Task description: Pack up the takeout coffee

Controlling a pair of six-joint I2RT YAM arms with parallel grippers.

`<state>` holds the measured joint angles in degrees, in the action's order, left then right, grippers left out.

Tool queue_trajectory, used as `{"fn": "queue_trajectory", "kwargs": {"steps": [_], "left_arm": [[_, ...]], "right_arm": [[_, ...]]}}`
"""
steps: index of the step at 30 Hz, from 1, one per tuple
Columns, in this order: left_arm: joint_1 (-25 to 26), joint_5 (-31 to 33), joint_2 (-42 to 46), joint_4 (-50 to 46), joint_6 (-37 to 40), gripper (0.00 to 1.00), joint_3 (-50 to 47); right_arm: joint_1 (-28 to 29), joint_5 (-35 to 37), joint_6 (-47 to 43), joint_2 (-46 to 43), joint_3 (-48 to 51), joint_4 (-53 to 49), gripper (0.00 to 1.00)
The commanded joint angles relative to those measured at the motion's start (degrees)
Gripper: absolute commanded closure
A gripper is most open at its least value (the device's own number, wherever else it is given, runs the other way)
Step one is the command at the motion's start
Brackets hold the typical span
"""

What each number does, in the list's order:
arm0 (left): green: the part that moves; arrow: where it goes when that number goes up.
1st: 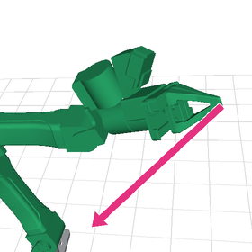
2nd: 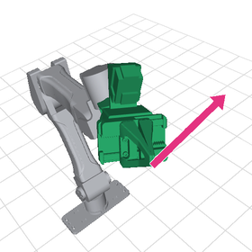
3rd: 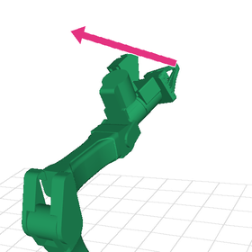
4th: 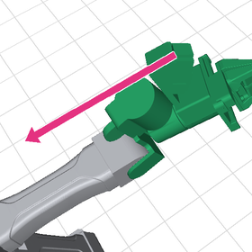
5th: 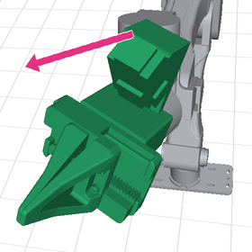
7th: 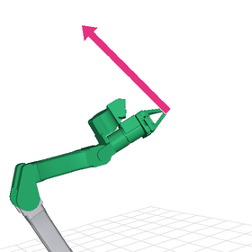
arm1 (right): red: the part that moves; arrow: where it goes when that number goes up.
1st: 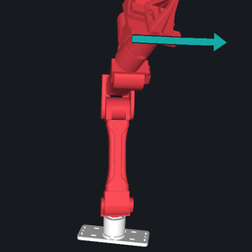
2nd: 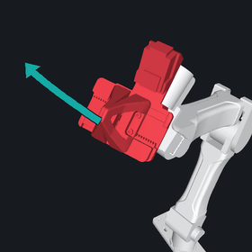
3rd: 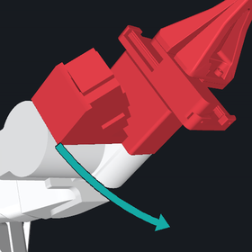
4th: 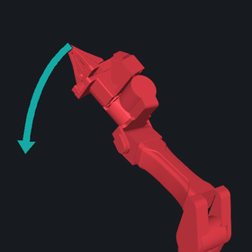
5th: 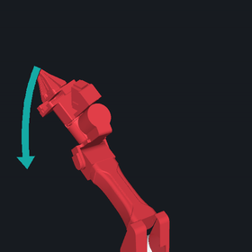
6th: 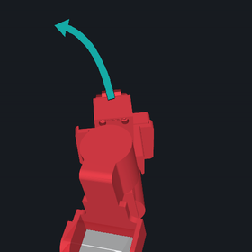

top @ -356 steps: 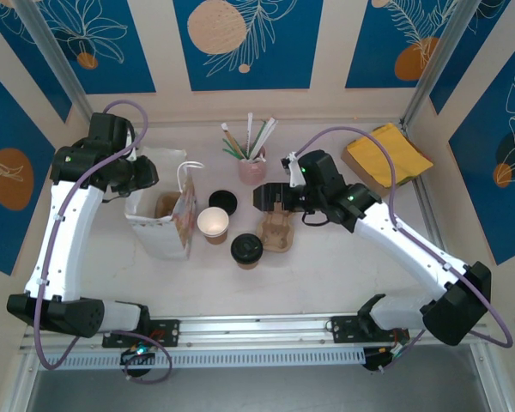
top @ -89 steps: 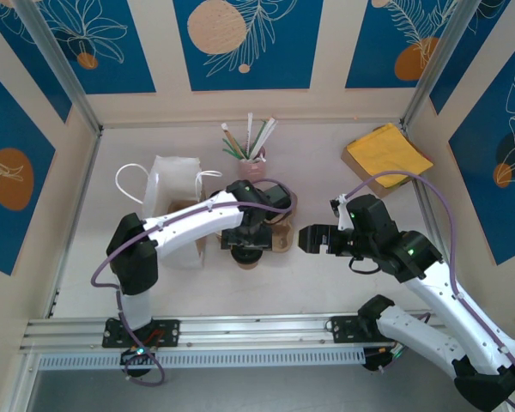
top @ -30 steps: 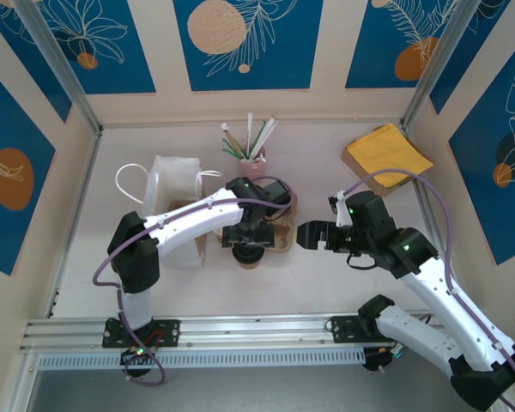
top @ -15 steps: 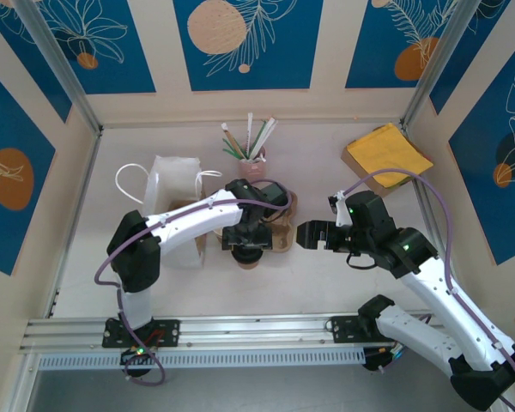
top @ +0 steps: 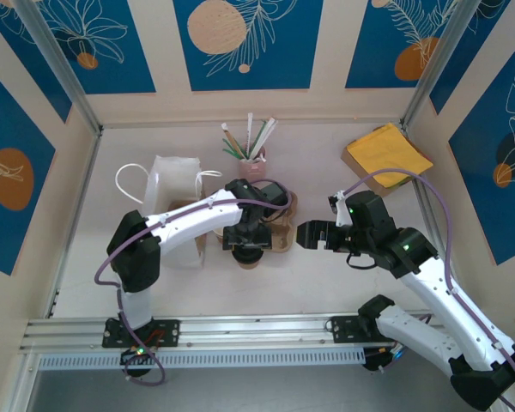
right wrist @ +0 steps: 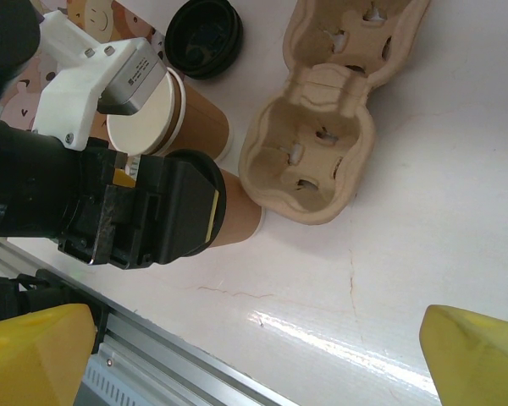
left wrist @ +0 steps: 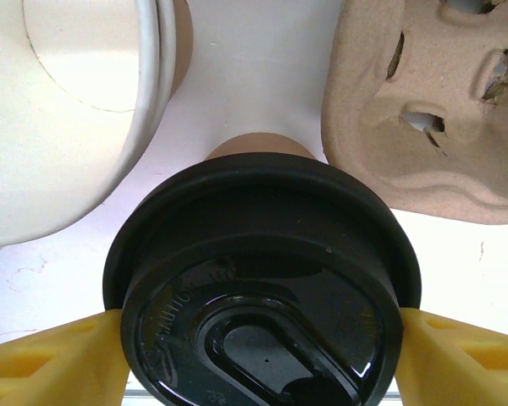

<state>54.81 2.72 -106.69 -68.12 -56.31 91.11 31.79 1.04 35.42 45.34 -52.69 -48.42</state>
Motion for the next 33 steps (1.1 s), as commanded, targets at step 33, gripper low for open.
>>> {"fn": "queue_trajectory", "kwargs": {"steps": [33], "left_arm": [[-0.8, -1.1, 0.3, -1.1, 1.7, 0.33, -0.2]], "right_arm": [[-0.6, -1.6, -0.3, 0.7, 0.9, 0.8, 0.01]]}}
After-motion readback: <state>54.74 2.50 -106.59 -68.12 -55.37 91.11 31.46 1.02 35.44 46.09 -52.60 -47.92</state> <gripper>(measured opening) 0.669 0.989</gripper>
